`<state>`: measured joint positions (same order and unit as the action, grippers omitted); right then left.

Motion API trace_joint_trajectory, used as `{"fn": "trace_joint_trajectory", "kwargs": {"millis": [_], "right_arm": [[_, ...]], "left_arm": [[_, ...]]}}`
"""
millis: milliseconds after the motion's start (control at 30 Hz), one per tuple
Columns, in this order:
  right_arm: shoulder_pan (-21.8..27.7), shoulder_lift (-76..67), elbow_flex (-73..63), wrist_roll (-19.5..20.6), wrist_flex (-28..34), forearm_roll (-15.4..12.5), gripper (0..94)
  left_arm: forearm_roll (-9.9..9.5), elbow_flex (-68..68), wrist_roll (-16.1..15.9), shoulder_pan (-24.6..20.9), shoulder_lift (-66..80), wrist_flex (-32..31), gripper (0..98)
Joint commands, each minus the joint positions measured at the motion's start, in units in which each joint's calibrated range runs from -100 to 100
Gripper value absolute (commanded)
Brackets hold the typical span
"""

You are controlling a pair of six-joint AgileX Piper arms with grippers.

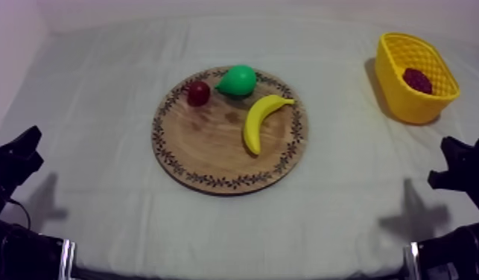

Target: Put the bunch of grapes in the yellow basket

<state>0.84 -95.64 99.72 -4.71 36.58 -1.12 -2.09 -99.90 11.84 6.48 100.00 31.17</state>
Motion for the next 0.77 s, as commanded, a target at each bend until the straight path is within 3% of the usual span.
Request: {"fn": "trace_joint_trajectory", "kwargs": {"millis": [0,167,733], "right_arm": [[0.00,-0.03,0.06,-3.94,0.03,0.02,0.4],[0.00,-0.03,0.06,-5.67,0.03,0.02,0.4],[0.00,-0.03,0.06,-5.97,0.03,0.02,0.4]], "left_arm": [[-0.04,0.02,0.00,0.00,0.00,-0.05,0.1],[-0.04,0.02,0.00,0.00,0.00,-0.05,0.1],[-0.04,0.02,0.00,0.00,0.00,-0.05,0.1]]}}
